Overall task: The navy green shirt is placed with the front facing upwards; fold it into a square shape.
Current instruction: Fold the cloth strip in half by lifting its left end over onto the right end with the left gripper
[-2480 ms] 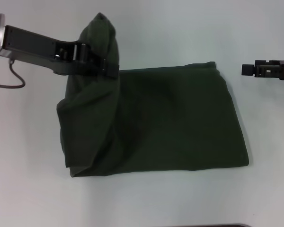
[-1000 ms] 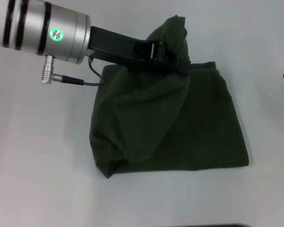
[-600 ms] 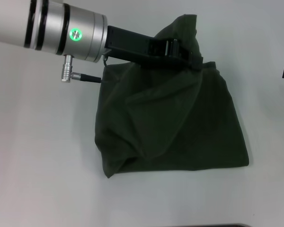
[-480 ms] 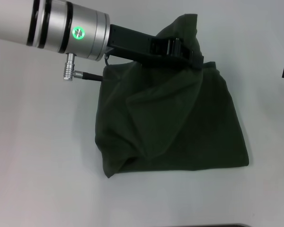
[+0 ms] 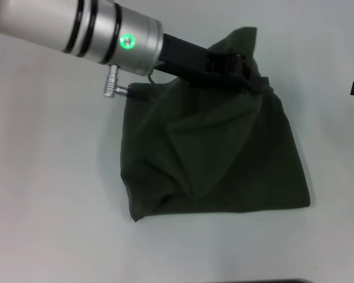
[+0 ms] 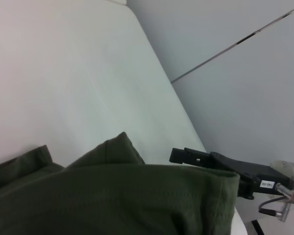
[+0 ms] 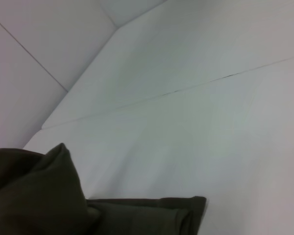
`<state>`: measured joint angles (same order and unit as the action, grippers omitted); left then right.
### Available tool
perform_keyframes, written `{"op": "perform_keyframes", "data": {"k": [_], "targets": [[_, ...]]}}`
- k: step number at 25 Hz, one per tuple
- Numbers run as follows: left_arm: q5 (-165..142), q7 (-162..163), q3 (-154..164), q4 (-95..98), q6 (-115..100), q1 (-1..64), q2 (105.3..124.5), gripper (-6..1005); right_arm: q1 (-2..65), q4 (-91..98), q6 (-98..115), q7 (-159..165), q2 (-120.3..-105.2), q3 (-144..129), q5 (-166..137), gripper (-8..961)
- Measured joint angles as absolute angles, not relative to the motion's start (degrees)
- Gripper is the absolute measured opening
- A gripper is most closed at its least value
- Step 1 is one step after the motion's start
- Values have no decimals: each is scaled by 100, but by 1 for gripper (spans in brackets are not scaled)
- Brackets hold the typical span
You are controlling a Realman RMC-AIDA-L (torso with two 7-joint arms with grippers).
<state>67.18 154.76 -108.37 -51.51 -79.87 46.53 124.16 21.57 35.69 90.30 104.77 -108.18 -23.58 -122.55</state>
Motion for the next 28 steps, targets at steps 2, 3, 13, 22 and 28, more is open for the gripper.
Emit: {"op": "perform_keyframes", "data": {"k": [2, 3, 13, 22, 28], "targets": [[6722, 15498, -10751, -5067, -7877, 4730, 12433, 28, 2163, 3569, 9029, 10492, -10818, -2361, -12256, 944], [6735, 15518, -10679, -5023, -7799, 4771, 12436, 28, 2166, 3569, 9030, 10493, -10818, -2362, -12256, 944], [6872, 15586, -10492, -4548, -7276, 5100, 12453, 28, 2183, 3569, 9036, 10494, -10819, -2364, -12261, 945], [6996, 15719, -10262, -4201, -6922, 5431, 12463, 29, 2188, 3568, 9046, 10493, -10822, -2381, -12261, 944], [6997, 15741, -10196, -4186, -6812, 5473, 12456, 29, 2167, 3568, 9053, 10484, -10827, -2382, -12261, 944]]}}
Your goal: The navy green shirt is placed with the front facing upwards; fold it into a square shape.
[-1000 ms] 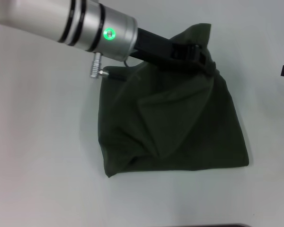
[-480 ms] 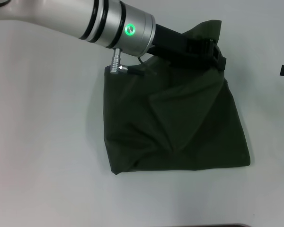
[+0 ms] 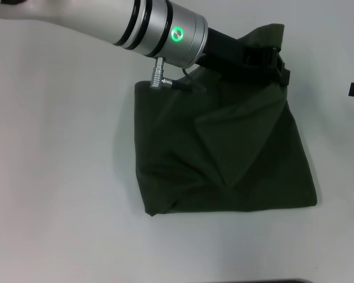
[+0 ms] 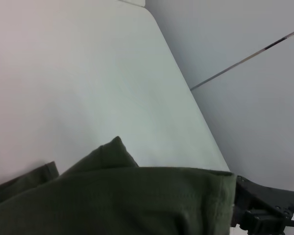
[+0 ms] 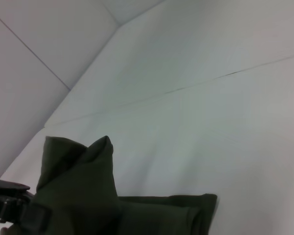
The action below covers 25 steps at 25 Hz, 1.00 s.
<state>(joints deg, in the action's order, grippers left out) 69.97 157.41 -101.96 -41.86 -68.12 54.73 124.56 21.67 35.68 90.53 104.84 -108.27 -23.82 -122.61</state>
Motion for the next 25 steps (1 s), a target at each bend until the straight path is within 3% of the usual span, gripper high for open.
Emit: {"op": "perform_keyframes", "data": {"k": [15, 25], "targets": [[7015, 15548, -10234, -4282, -7043, 5265, 12427, 29, 2163, 3568, 9053, 10468, -10828, -2382, -12261, 945], [7009, 15272, -10323, -4647, -7138, 4944, 12400, 505, 2197, 3568, 9054, 10483, -10846, -2382, -12260, 944]]}}
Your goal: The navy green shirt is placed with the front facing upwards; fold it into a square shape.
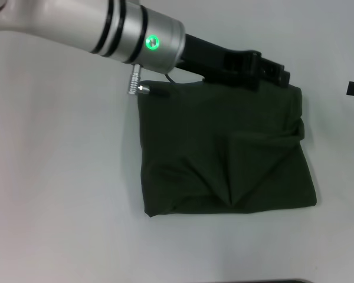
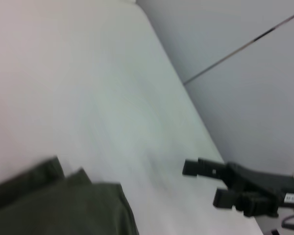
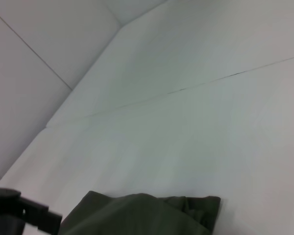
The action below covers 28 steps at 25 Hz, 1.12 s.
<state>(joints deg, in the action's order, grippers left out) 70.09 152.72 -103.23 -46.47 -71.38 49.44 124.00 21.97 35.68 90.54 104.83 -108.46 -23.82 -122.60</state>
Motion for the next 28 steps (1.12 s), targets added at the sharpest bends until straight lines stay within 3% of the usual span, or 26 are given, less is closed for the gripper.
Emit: {"op": "perform_keyframes", "data": {"k": [10, 28], "targets": [[6983, 14333, -11376, -4944, -7241, 4262, 12360, 866, 2200, 3572, 9380, 10344, -10782, -2382, -12262, 945], [7125, 12634, -12114, -5103, -7219, 3508, 12382, 934, 3065, 3523, 8913, 11745, -10741, -2584, -13074, 944]]}}
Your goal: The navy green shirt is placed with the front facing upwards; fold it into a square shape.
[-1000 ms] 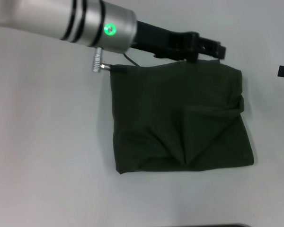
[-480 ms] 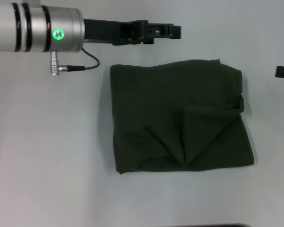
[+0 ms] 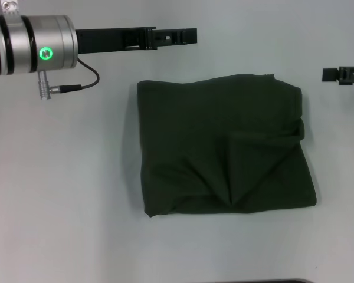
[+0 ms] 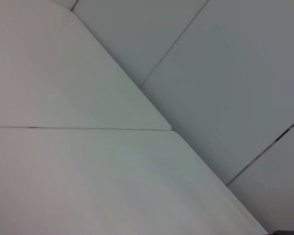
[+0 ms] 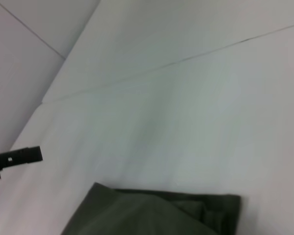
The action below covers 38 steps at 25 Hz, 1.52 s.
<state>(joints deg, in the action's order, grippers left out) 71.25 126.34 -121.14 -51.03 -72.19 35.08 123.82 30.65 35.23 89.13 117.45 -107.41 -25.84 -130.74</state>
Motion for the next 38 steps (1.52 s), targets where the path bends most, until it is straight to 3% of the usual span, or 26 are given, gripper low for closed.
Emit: {"op": "perform_keyframes", "data": {"k": [7, 29, 38], "targets": [[7177, 12461, -12172, -5135, -7215, 3447, 12391, 934, 3304, 3322, 8694, 11861, -10900, -2608, -13088, 945], [7179, 11851, -12180, -5111, -7218, 3315, 12388, 934, 3258, 3032, 9105, 11047, -11016, -2694, -13033, 945], [7167, 11851, -12177, -5155, -7625, 3246, 12380, 934, 3223, 3235, 9228, 11043, -10962, -2630, -13003, 821]]}}
